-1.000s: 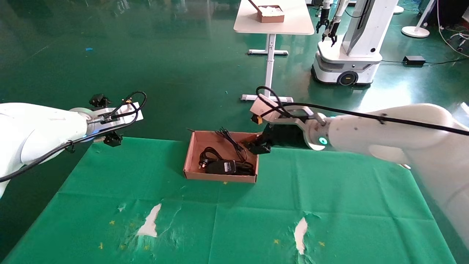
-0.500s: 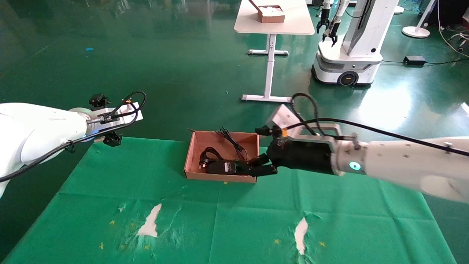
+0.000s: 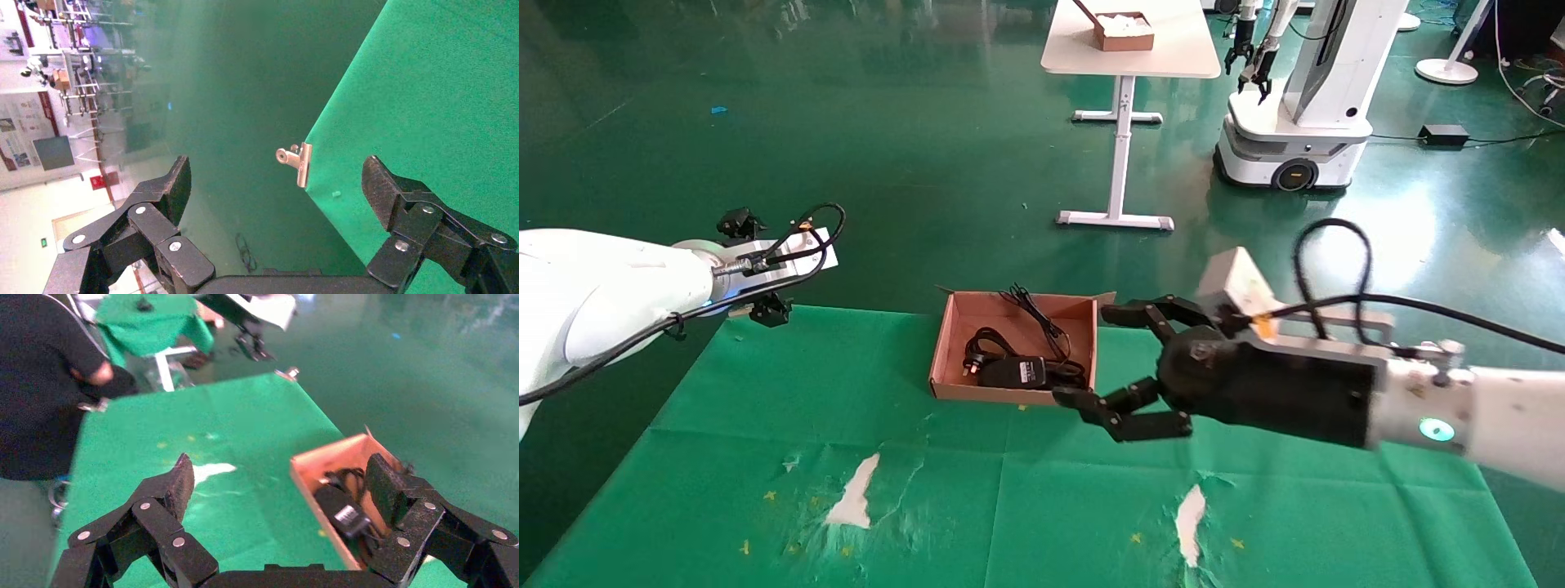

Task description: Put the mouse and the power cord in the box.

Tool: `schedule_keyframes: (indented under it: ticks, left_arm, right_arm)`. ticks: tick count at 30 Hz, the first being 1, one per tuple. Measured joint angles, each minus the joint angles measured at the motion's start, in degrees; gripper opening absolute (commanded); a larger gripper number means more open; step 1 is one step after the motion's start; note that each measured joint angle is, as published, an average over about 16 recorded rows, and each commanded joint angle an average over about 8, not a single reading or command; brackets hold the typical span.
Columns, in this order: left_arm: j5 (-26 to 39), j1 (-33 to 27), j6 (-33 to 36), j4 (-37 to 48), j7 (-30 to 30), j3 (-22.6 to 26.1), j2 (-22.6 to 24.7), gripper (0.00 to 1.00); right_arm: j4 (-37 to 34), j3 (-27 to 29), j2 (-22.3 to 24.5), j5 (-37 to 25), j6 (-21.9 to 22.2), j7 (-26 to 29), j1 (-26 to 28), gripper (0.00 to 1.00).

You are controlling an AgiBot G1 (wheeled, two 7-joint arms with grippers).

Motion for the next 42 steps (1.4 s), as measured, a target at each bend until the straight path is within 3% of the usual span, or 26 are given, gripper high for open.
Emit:
schedule_keyframes:
  ticks: [10,22,42]
  left_arm:
    - [-5.2,2.5,3.2,-3.1,1.8,-3.6,-2.1,1.00]
    - [-21.8,10.4,13.5,-12.9,7.3,-15.0,-8.8,1.00]
    - [-51.5,24.6,31.9,-30.6,17.3,-35.4,-20.8,1.00]
  right_arm:
    - [8.7,6.2,7.2,7.8,-7.5,1.1,-6.7,1.00]
    - [17.7,12.6,14.7,15.8,-15.2,2.3,-13.6,1.00]
    - [19.8,14.0,16.4,17.7,-17.0,2.5,-15.2,1.00]
